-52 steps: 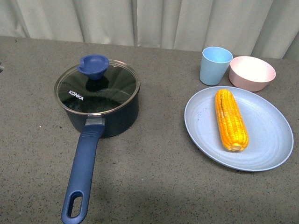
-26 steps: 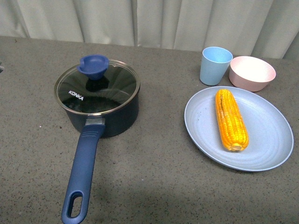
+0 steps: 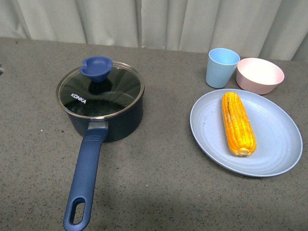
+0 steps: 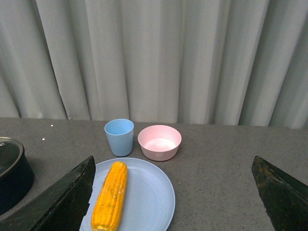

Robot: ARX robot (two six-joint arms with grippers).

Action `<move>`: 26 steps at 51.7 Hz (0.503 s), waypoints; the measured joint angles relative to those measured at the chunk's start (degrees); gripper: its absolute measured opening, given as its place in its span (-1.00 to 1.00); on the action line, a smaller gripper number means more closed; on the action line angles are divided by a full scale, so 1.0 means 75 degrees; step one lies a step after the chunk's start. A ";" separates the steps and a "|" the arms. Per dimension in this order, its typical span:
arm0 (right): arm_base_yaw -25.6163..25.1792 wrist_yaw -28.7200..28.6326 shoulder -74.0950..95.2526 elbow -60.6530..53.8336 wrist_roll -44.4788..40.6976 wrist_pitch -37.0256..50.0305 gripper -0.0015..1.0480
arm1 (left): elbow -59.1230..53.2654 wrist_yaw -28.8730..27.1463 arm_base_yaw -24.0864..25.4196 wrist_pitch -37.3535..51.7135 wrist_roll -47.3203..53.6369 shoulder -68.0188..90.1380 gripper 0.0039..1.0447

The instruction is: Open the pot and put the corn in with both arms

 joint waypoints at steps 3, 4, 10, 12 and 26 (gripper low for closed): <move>0.0000 0.0000 0.0000 0.0000 0.0000 0.0000 0.82 | 0.0000 0.0000 0.0000 0.0000 0.0000 0.0000 0.88; 0.0000 0.0000 0.0000 0.0000 0.0000 0.0000 0.82 | 0.0006 -0.0082 -0.0012 -0.0020 -0.0020 0.0020 0.88; 0.0000 0.0000 -0.0003 0.0000 0.0000 0.0000 0.82 | 0.0178 -0.1183 -0.0195 -0.0230 -0.0449 0.1437 0.88; 0.0000 0.0000 0.0000 0.0000 0.0000 0.0000 0.82 | 0.0184 -0.1151 -0.0198 0.0096 -0.0560 0.1821 0.88; 0.0000 0.0000 -0.0003 0.0000 0.0000 0.0000 0.82 | 0.0577 -0.0973 -0.0799 0.4322 -0.0892 0.6365 0.88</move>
